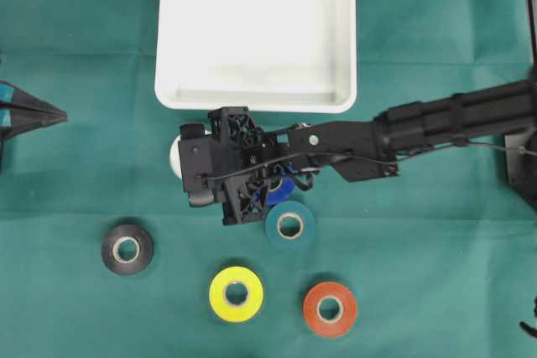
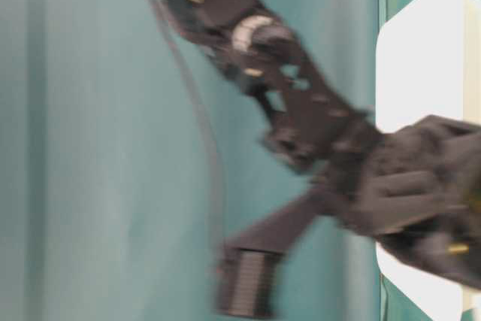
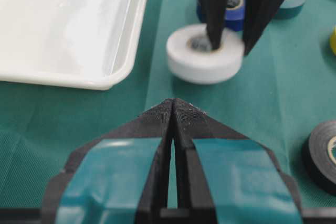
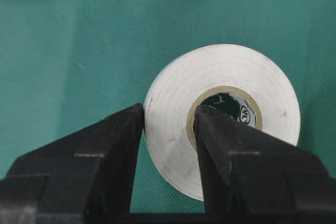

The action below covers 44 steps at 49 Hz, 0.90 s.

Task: Put the tape into the white case with the right arm.
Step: 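Close the right gripper inside the white roll's core, then carry the white roll into the white tray and release it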

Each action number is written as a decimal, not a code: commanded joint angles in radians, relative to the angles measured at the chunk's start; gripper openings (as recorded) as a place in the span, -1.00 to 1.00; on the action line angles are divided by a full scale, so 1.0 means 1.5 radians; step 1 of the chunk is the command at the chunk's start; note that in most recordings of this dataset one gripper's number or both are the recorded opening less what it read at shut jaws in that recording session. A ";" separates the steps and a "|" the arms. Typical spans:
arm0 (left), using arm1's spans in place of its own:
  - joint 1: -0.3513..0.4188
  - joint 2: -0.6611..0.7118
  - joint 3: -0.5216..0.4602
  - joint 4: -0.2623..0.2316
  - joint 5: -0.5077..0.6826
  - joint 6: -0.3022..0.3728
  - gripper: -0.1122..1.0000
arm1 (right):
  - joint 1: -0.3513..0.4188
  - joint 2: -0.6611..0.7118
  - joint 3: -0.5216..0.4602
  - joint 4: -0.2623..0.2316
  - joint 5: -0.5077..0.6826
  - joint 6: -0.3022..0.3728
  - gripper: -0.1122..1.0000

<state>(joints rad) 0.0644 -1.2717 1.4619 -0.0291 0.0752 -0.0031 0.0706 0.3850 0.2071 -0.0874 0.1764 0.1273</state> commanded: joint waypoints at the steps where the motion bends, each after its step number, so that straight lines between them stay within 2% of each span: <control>1: 0.003 0.005 -0.006 0.000 -0.004 0.000 -0.79 | 0.006 -0.057 -0.014 0.000 0.010 0.004 -0.76; 11: 0.003 0.005 -0.006 0.000 -0.004 0.000 -0.79 | 0.006 -0.079 -0.021 -0.001 0.038 0.046 -0.76; 21: 0.003 0.005 -0.006 0.000 -0.004 0.000 -0.79 | -0.009 -0.079 -0.022 0.000 0.039 0.054 -0.76; 35: 0.003 0.005 -0.004 0.000 -0.004 0.000 -0.79 | -0.078 -0.079 -0.029 -0.001 0.039 0.054 -0.76; 44: 0.003 0.005 -0.004 0.000 -0.004 0.000 -0.79 | -0.134 -0.078 -0.033 -0.029 0.036 0.054 -0.76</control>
<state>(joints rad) 0.0644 -1.2717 1.4665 -0.0307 0.0752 -0.0031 -0.0997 0.3114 0.1871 -0.1104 0.2393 0.2086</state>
